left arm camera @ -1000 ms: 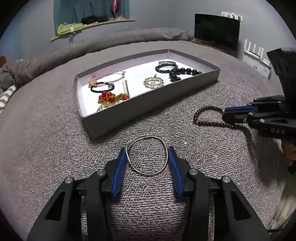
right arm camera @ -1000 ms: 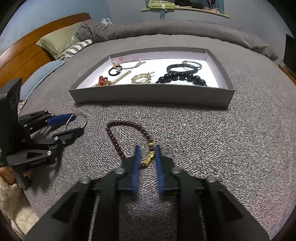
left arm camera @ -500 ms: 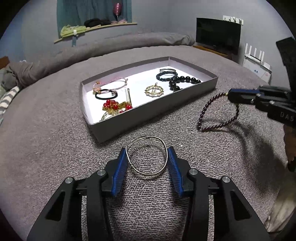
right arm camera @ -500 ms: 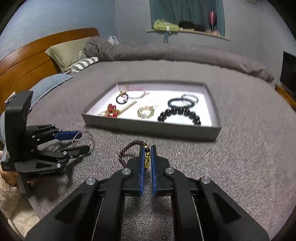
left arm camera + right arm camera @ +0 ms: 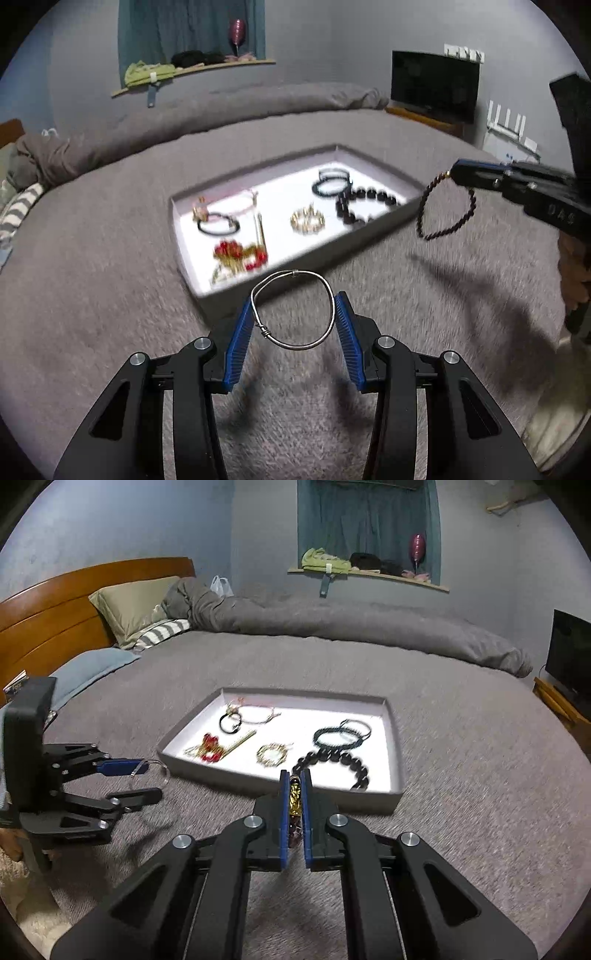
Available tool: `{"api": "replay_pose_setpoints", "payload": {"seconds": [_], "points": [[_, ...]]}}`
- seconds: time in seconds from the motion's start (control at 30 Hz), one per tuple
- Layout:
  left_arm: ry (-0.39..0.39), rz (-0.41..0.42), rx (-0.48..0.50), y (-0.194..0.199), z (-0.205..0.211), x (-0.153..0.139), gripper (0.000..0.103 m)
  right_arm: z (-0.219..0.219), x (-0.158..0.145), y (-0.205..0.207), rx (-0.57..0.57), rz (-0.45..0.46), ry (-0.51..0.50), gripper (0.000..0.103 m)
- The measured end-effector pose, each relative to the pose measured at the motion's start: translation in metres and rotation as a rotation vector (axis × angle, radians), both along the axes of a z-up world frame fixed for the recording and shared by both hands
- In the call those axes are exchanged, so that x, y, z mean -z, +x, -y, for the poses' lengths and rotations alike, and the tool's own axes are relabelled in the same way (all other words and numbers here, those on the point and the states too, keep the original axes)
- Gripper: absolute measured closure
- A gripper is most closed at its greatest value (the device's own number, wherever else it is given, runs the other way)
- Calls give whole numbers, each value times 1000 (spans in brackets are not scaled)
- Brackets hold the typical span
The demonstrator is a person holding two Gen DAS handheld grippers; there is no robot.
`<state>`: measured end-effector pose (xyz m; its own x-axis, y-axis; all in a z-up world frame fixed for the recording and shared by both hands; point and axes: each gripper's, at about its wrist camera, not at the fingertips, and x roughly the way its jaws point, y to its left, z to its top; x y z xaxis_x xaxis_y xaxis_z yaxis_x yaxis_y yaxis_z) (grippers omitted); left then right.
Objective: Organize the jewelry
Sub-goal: 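Carry the bead bracelet and bangle over the white box, then open both tools to release the bracelet and bangle into the box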
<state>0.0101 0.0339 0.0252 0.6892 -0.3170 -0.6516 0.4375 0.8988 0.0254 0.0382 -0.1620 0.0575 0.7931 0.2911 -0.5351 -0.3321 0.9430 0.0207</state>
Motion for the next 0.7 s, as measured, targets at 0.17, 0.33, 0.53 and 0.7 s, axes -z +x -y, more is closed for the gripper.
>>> {"api": "replay_pose_setpoints", "payload": {"seconds": [0.17, 0.33, 0.53, 0.7], "points": [[-8, -5, 5, 30, 6, -15, 57, 0, -16, 26, -1, 21, -3, 97], [-4, -39, 7, 68, 21, -11, 56, -5, -21, 65, 10, 17, 11, 97], [-7, -98, -10, 99, 35, 6, 56, -26, -6, 106, 9, -15, 43, 97], [-9, -143, -51, 117, 38, 22, 56, -42, 11, 132, 6, -51, 115, 97]]}}
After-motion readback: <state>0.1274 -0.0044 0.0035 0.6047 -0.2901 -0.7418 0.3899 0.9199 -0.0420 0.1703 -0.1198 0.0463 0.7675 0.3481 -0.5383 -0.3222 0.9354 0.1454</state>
